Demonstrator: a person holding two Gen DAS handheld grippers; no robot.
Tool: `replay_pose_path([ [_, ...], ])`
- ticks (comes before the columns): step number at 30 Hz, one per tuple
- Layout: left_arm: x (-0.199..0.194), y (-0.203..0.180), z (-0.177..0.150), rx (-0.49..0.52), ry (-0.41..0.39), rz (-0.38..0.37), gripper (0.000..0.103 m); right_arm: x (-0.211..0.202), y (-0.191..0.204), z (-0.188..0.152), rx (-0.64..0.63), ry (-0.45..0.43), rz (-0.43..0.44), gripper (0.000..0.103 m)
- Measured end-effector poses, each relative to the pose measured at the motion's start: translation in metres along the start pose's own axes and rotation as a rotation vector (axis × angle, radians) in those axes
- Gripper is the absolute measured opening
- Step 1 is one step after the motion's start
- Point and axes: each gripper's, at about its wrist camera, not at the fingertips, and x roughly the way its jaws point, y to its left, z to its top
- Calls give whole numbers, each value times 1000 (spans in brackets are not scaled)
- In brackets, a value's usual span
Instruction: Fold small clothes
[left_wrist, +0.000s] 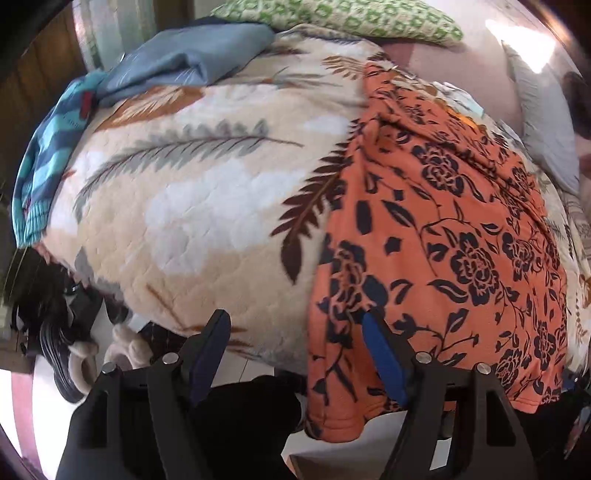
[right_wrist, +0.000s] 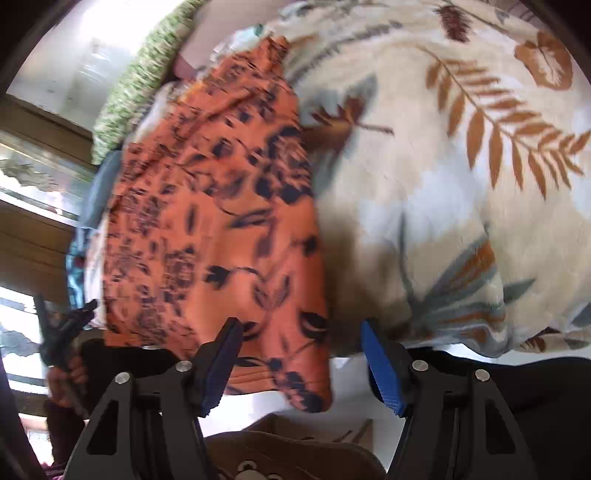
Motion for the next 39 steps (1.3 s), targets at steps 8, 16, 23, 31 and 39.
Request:
replay_pose_path([
  [8,8,1,-15,-47,64,-22,74,20,0,3,-4,41,102,70],
  [16,32,-17,-35,-25,153,-36,35,26,-3,5,23,43,175,64],
  [23,35,-22,-46,11,156,-104,7,25,3,4,-4,38,193,24],
  [31,-7,-9,-21,-1,93,-275,6,-3,21,3,-6,-9,376,15],
  [39,-67,-7,34,13,-42,-453,7,-38,24,23,111,-105,591,15],
])
